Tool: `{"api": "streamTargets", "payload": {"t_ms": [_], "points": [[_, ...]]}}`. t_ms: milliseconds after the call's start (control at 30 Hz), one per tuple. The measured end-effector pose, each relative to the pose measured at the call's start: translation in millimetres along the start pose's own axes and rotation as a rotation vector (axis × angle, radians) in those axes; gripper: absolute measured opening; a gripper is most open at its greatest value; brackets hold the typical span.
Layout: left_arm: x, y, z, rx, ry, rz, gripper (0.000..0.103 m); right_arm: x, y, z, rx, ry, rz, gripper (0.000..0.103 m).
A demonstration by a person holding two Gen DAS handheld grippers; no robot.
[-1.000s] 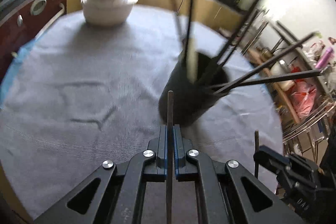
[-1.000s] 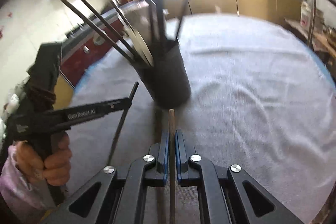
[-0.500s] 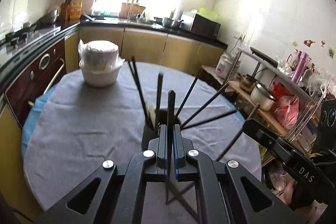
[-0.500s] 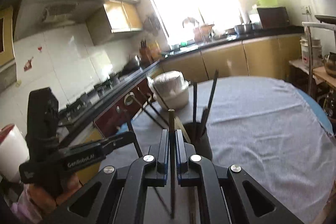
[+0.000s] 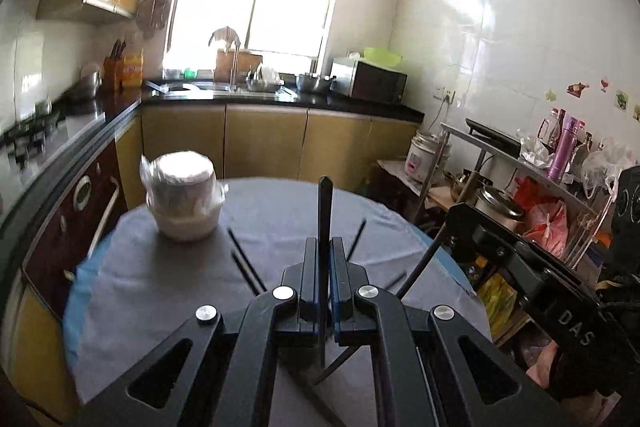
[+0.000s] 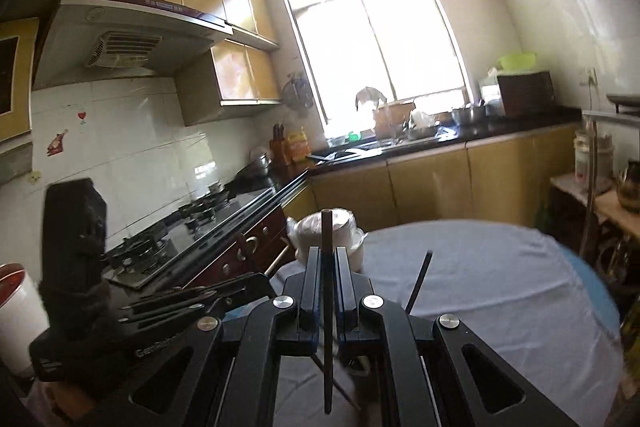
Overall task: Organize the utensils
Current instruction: 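Lift both held chopsticks upright over the black holder cup, then open both tools to drop the chopsticks into the black holder cup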
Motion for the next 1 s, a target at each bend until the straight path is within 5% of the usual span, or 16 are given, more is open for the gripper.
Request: {"api": "streamTargets", "payload": {"t_ms": [233, 400, 733, 833, 900, 933, 1000], "points": [[34.4, -15.9, -2.4, 0.052, -0.008, 0.025, 0.005, 37.2, -22.2, 1.1, -0.081, 0.032, 0.047, 0.006], [27.4, -39.5, -13.6, 0.092, 0.019, -0.004, 0.005, 40.2, -44.2, -1.1, -0.148, 0.064, 0.051, 0.006], [-6.0, -52.2, -20.8, 0.095, 0.017, -0.119, 0.006, -5.3, -85.2, 14.5, -0.143, 0.022, -0.163, 0.009], [-12.8, -33.8, -13.1, 0.106, -0.030, -0.104, 0.029, -12.1, -68.9, 24.6, -0.115, -0.014, -0.173, 0.020], [-19.1, -13.1, -6.9, 0.134, -0.066, -0.062, 0.065, -15.2, -51.3, 28.9, -0.095, -0.026, -0.164, 0.034], [-25.3, 1.5, -2.5, 0.159, -0.088, -0.033, 0.070, -17.4, -39.8, 30.4, -0.083, -0.029, -0.153, 0.048], [-36.4, 20.6, 4.6, 0.190, -0.119, -0.011, 0.073, -22.0, -17.1, 32.4, -0.081, -0.024, -0.118, 0.058]]}}
Point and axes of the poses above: each gripper's, at about its wrist camera, not at the fingertips, and y roughly against the way its jaws point, z to its right, x to its top, the point moved 1 cm from there along -y, roughly the way its jaws point, and after that the axes turned 2 degrees about -z, right-handed, at the moved point
